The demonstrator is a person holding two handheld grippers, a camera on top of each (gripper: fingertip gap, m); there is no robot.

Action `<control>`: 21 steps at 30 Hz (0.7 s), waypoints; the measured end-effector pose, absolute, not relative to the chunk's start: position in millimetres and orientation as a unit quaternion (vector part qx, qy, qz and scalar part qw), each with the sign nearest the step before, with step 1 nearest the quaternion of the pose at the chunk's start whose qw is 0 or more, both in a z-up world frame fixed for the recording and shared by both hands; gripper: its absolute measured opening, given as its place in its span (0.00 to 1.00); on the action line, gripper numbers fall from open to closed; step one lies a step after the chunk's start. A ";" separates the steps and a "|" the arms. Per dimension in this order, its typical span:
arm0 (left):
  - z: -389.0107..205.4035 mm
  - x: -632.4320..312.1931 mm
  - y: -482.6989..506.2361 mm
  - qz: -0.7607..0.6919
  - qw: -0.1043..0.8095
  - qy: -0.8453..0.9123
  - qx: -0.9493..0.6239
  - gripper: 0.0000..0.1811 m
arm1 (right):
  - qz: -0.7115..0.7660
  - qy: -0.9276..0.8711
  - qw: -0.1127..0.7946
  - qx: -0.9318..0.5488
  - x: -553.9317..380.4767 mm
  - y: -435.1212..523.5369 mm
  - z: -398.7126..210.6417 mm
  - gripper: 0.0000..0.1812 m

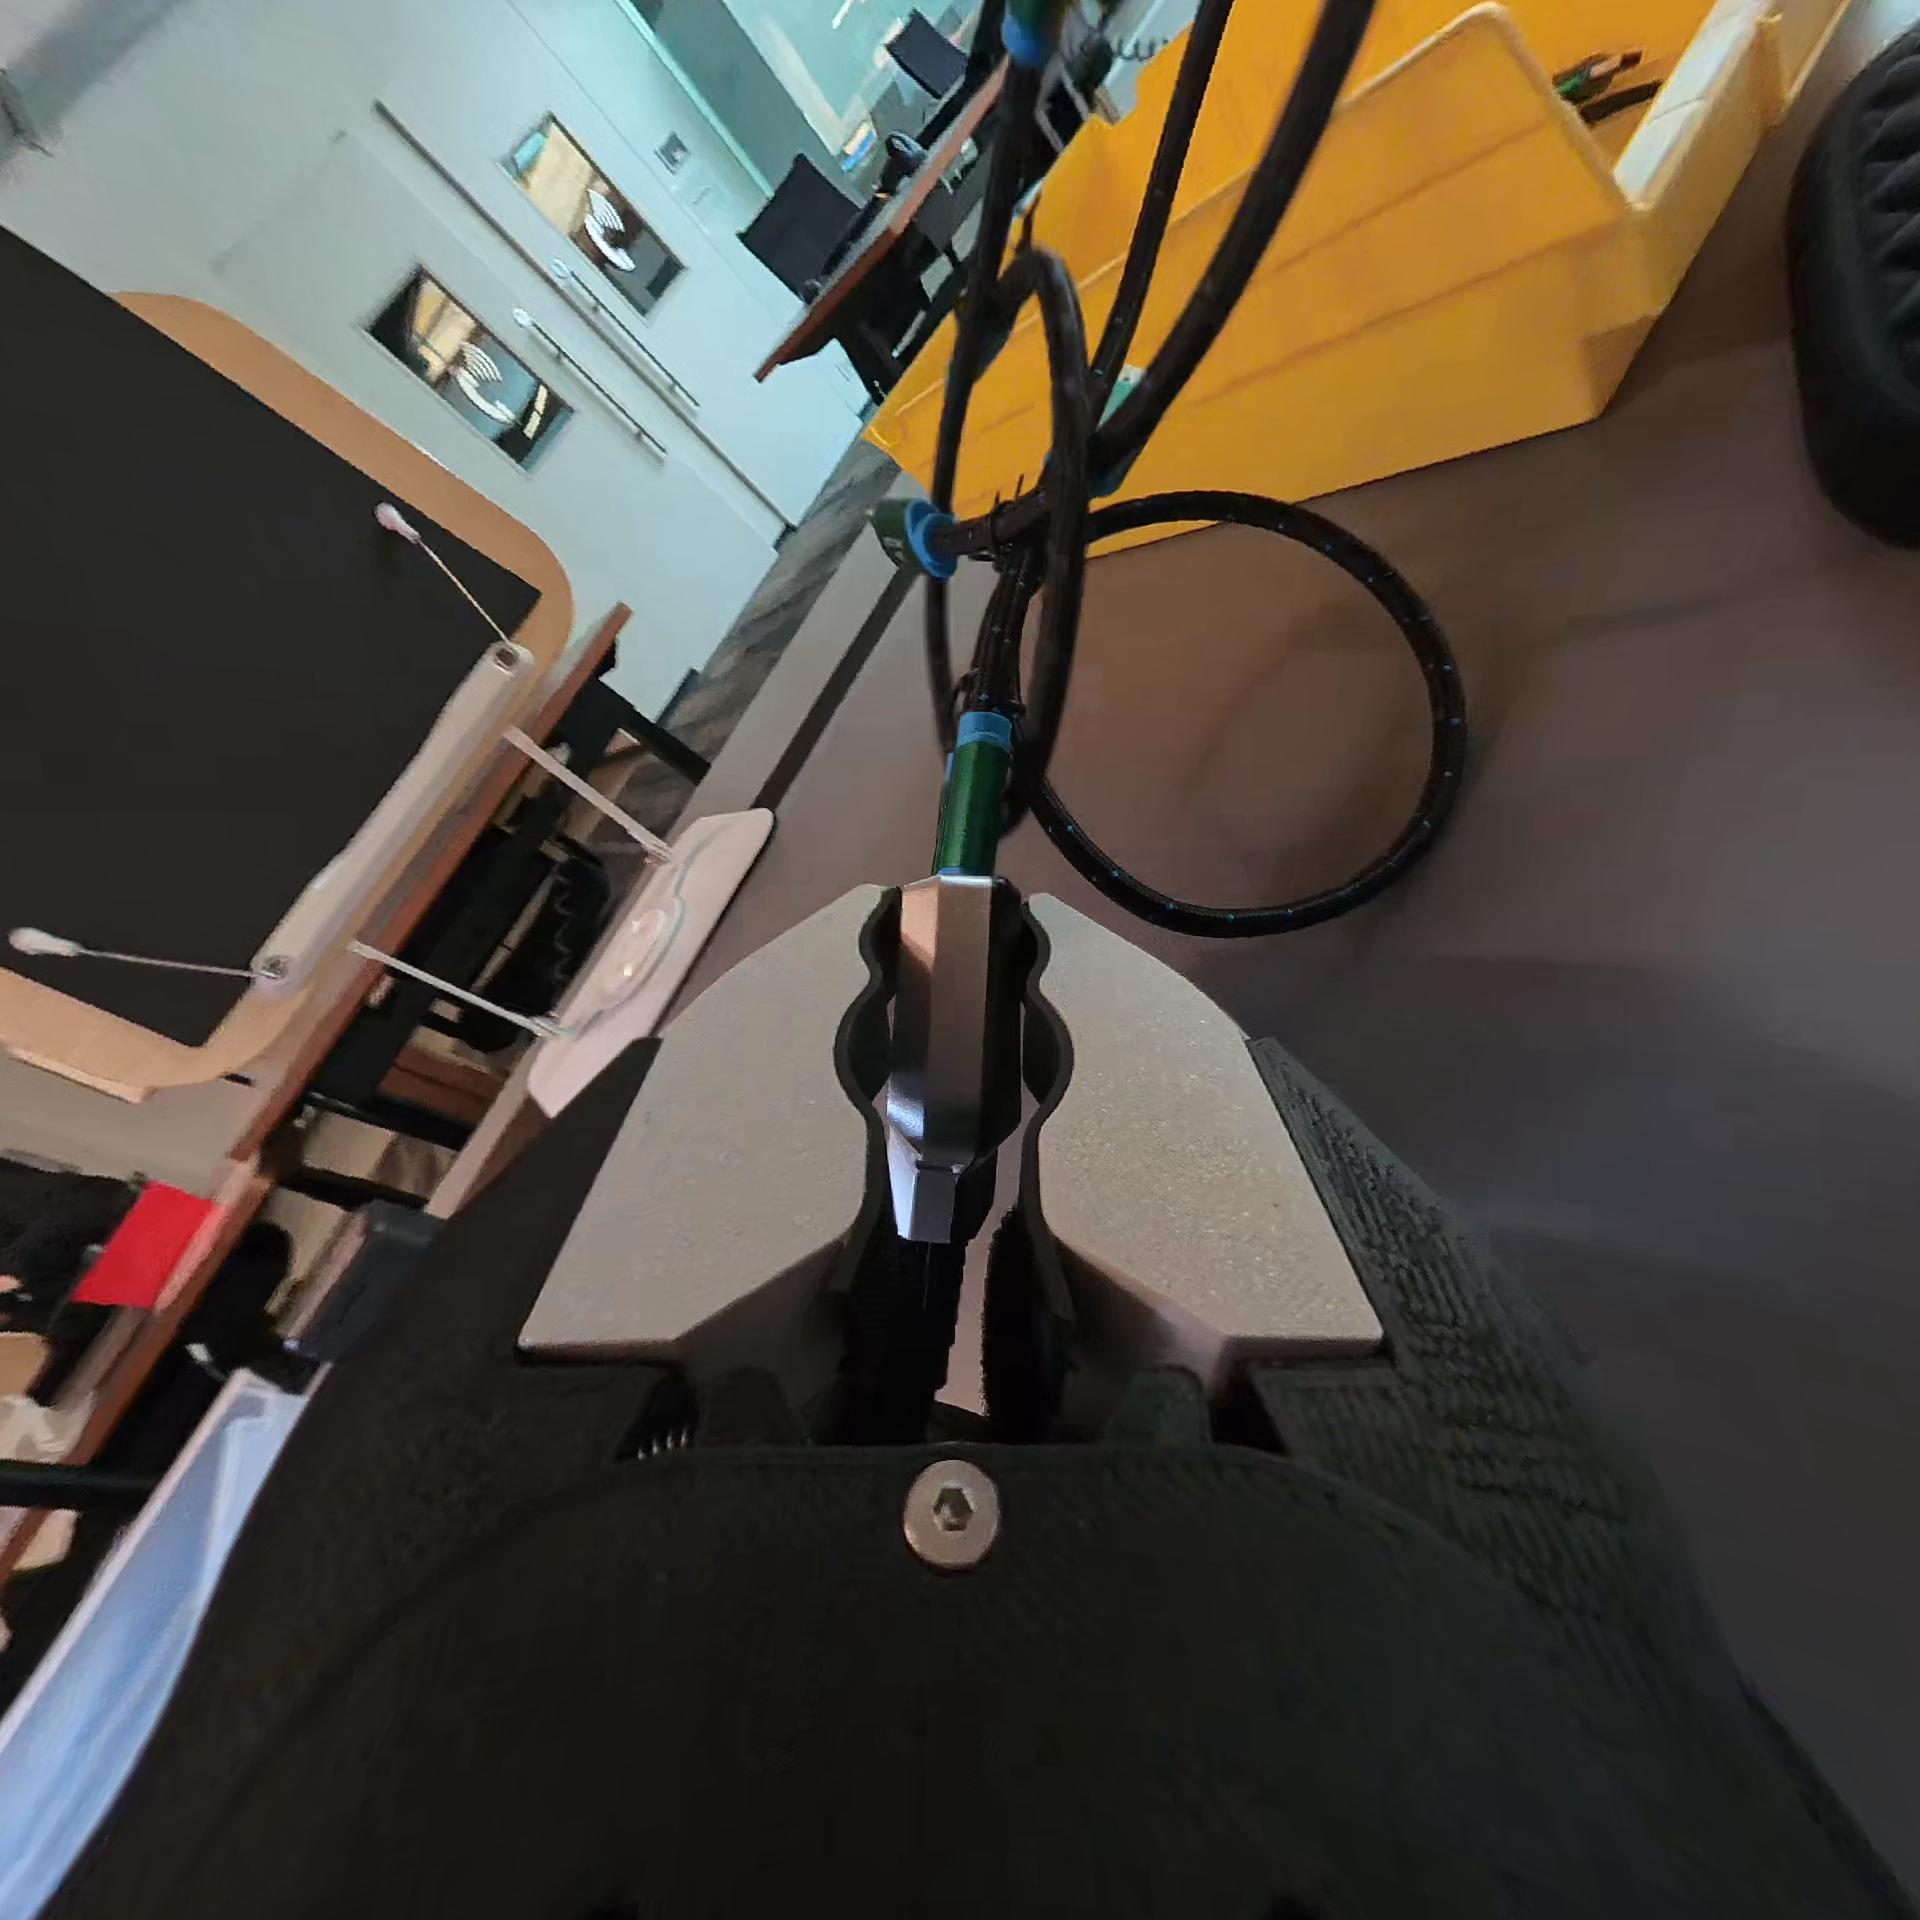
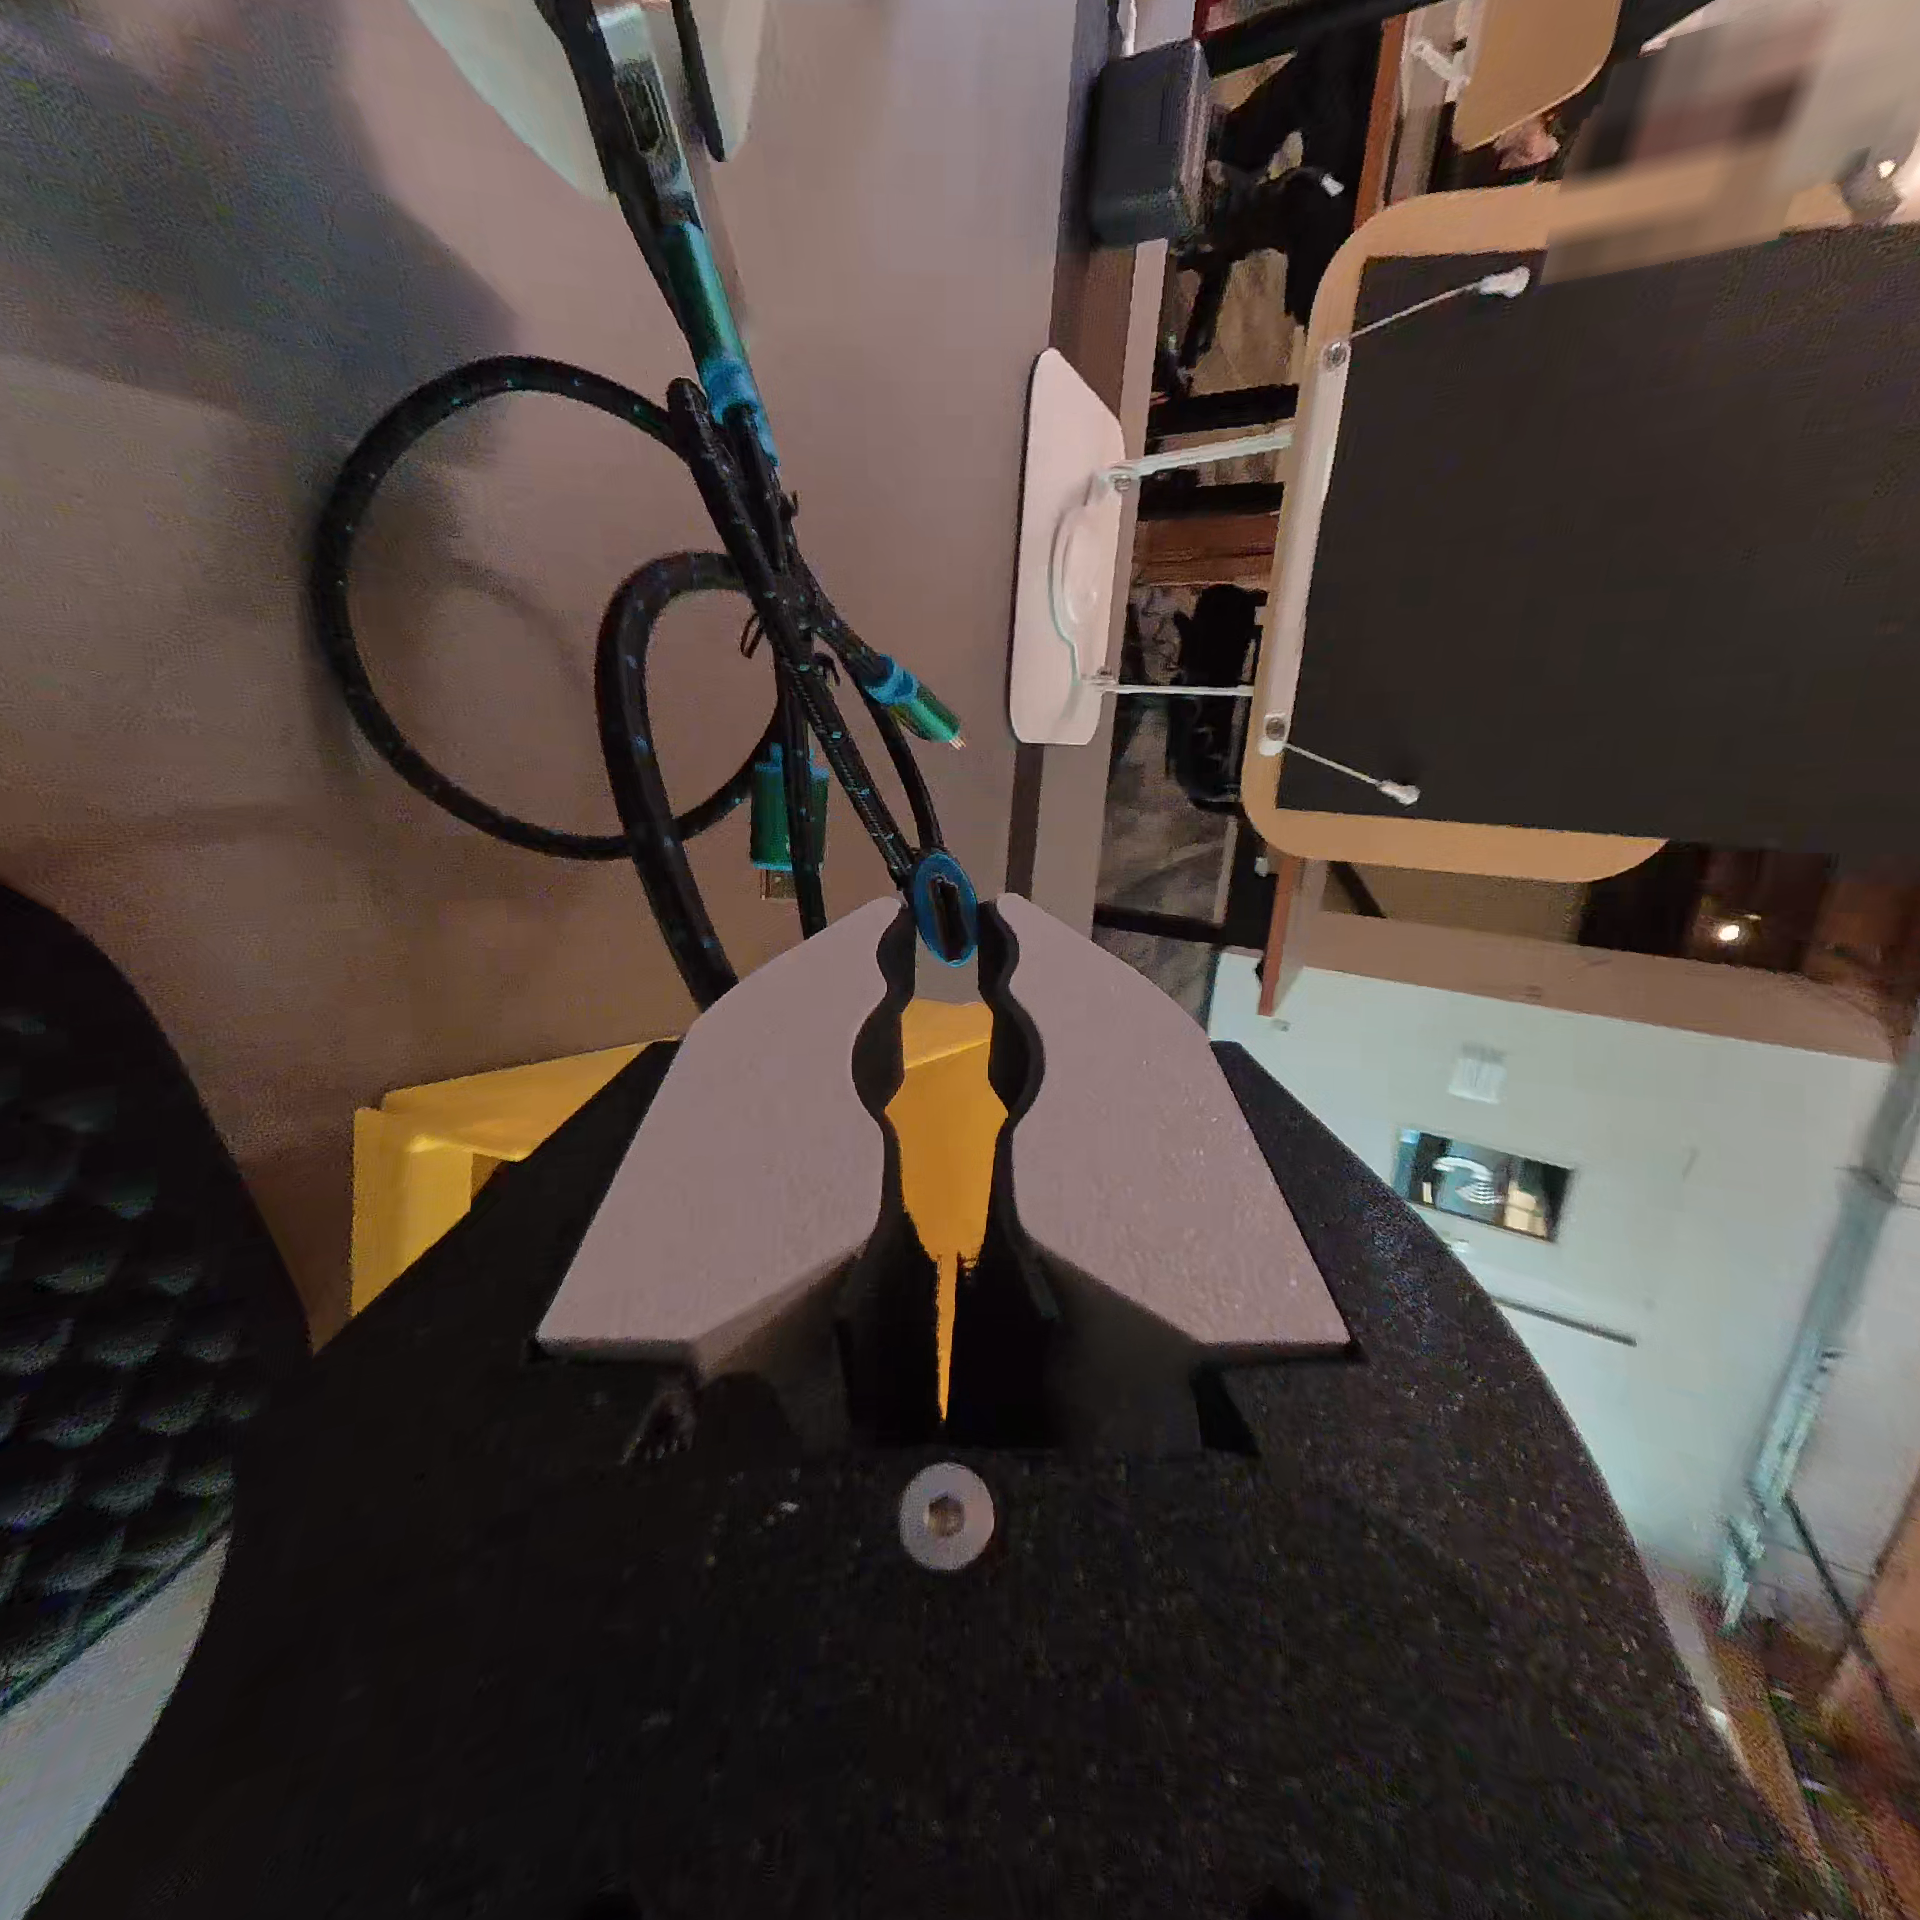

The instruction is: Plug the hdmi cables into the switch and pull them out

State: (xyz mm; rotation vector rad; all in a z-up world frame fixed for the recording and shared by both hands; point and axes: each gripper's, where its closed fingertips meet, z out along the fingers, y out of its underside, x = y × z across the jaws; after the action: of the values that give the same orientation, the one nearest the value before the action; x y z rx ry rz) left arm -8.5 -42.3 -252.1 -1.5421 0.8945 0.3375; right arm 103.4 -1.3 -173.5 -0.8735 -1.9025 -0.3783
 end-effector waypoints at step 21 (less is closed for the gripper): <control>-205.1 -14.5 -58.3 0.076 0.734 0.326 -0.591 0.12 | 0.339 -0.626 0.419 -0.563 147.2 -0.4 -151.4 0.07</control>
State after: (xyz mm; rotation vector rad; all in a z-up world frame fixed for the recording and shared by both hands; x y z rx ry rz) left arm -14.5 -58.3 -205.1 -1.2993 0.7161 0.1672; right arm 147.2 -0.4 -151.4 -1.4120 -1.5703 0.8503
